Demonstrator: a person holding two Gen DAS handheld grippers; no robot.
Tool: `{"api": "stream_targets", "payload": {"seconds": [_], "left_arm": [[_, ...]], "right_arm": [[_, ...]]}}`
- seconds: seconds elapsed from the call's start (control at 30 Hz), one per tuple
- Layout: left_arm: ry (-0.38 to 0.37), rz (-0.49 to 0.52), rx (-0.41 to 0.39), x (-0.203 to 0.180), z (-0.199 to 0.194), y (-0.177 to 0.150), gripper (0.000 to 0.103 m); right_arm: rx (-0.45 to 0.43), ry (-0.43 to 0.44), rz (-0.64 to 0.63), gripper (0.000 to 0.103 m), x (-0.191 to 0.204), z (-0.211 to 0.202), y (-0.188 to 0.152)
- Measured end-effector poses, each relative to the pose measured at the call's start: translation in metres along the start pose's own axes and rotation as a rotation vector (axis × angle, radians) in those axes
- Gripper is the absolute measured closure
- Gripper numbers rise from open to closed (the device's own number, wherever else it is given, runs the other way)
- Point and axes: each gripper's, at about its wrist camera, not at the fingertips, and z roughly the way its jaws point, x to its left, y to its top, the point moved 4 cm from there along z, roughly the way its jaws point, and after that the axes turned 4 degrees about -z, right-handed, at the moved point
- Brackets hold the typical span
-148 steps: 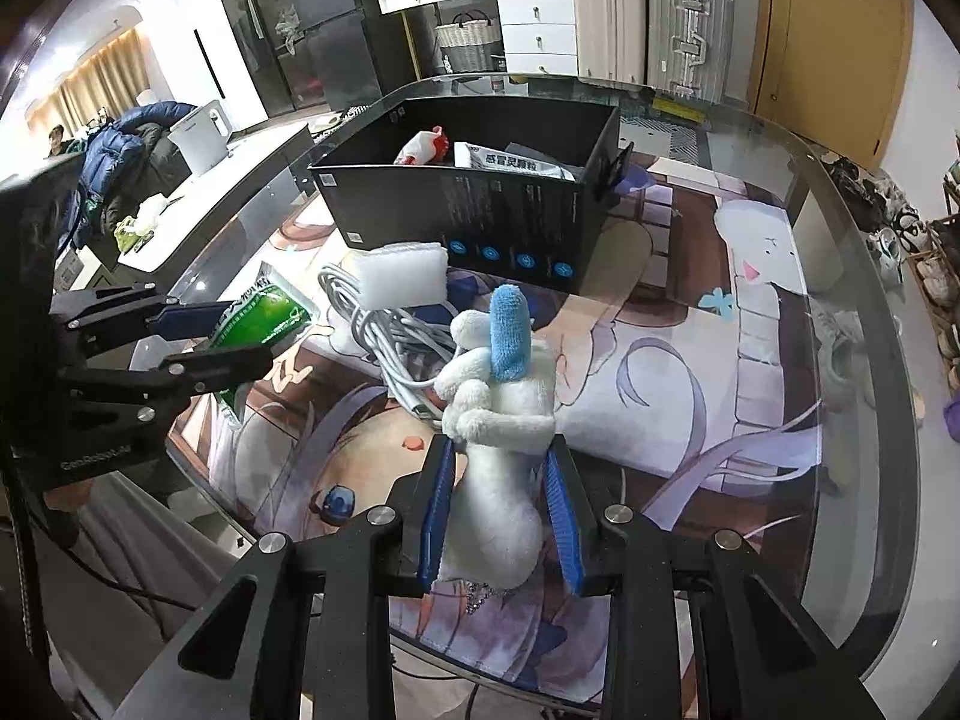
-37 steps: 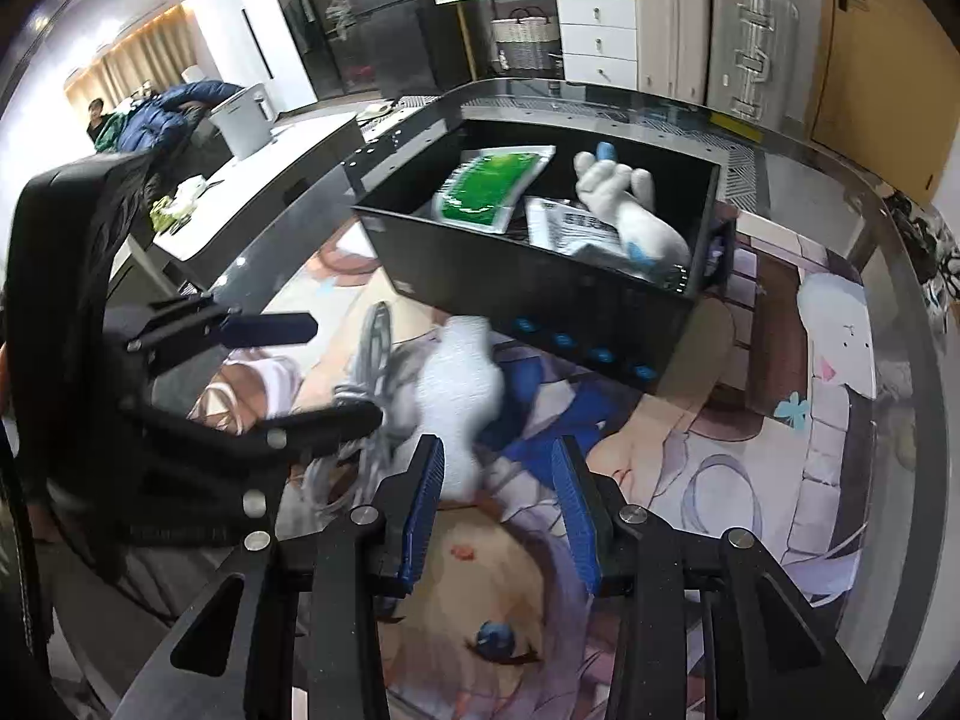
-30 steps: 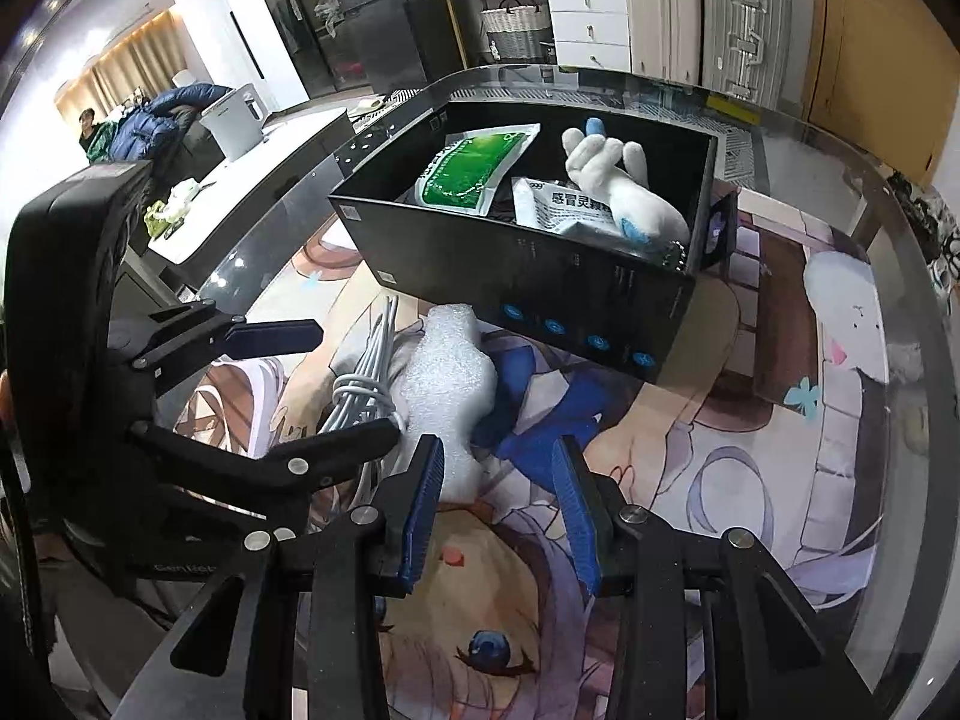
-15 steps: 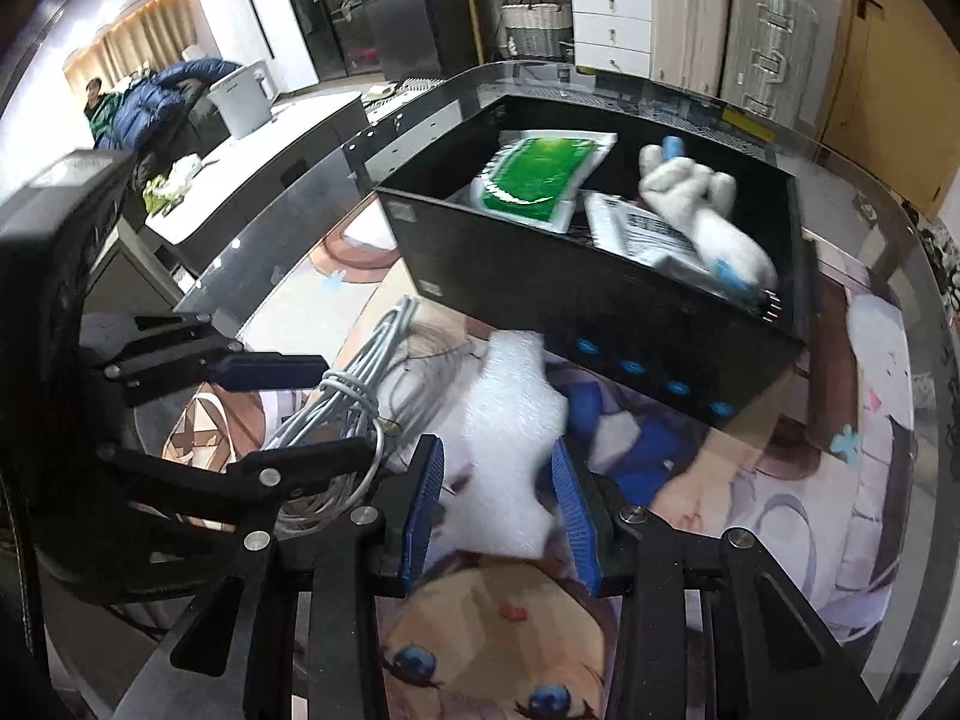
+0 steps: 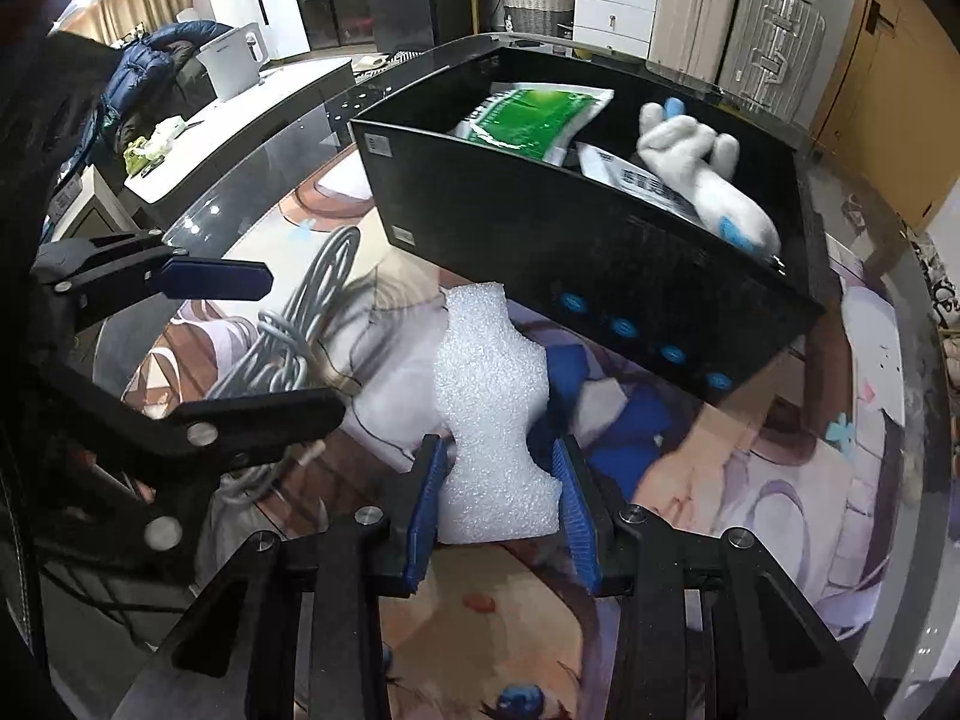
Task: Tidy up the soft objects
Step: 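Grasp the white coiled cable with the left tool while the right tool grasps the white foam piece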
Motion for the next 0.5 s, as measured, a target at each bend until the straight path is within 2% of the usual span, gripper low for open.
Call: {"api": "stream_targets", "payload": {"seconds": [0.1, 0.2, 0.3, 0.4, 0.43, 0.5], "left_arm": [[0.013, 0.019, 0.013, -0.007, 0.006, 0.000, 0.025], [0.001, 0.055, 0.033, -0.017, 0.012, -0.002, 0.044], [0.047, 0.127, 0.037, -0.026, 0.014, -0.004, 0.059], [0.016, 0.168, 0.045, -0.031, 0.013, -0.006, 0.069], [0.017, 0.172, 0.043, -0.030, 0.012, -0.007, 0.071], [0.025, 0.189, 0.042, -0.031, 0.011, -0.008, 0.074]], "right_arm": [[-0.007, 0.002, 0.014, 0.067, -0.005, -0.006, -0.004], [-0.027, -0.007, 0.012, 0.067, -0.009, -0.015, -0.007], [-0.034, -0.011, 0.026, 0.067, -0.014, -0.016, -0.008], [-0.026, -0.012, 0.036, 0.067, -0.017, -0.014, -0.009], [-0.032, -0.014, 0.033, 0.064, -0.017, -0.014, -0.008], [-0.041, -0.036, 0.036, 0.048, -0.017, -0.012, -0.004]]}}
